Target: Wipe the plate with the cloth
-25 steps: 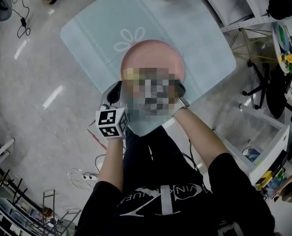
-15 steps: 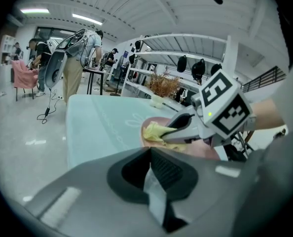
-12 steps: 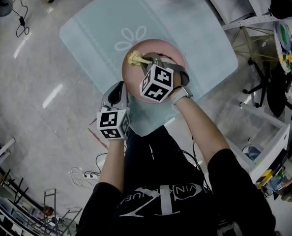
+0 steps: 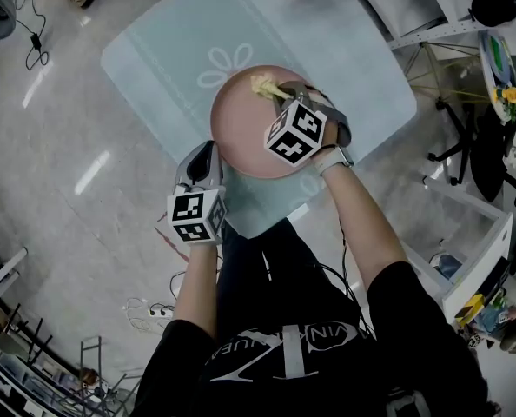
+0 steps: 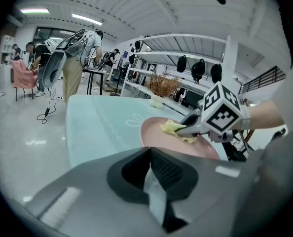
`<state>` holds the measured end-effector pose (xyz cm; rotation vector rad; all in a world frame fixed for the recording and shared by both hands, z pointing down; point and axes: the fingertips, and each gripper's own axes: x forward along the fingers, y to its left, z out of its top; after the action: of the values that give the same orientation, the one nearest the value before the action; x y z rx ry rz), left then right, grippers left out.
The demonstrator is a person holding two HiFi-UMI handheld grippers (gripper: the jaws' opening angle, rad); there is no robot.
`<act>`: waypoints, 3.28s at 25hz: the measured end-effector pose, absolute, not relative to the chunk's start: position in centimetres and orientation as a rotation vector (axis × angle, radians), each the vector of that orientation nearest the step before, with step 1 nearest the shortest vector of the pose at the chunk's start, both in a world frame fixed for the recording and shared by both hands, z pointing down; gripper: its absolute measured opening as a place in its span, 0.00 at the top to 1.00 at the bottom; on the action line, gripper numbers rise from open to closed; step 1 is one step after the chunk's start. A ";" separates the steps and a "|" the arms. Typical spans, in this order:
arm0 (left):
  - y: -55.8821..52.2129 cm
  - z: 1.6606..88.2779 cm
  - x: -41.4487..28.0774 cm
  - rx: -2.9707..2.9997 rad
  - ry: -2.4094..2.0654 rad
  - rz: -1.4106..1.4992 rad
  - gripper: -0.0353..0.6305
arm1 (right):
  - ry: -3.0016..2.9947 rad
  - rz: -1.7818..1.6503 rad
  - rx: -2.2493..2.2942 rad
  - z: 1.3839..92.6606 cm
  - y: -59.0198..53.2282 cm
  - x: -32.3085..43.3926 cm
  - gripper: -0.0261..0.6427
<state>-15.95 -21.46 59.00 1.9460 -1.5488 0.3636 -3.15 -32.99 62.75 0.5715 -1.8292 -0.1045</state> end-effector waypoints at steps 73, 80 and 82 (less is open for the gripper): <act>-21.4 59.1 -16.0 1.947 -1.536 0.345 0.95 | -1.914 -0.007 0.604 62.7 -30.8 -4.7 0.91; -21.3 58.9 -16.0 1.927 -1.531 0.317 0.95 | -1.874 0.007 0.650 62.6 -30.3 -2.8 0.91; -21.3 58.9 -15.9 1.925 -1.531 0.314 0.95 | -1.869 0.008 0.656 62.5 -30.0 -2.5 0.91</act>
<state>-15.95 -21.28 58.89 1.9249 -1.5310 0.3143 -2.50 -29.99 62.54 0.6557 -1.8686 0.0081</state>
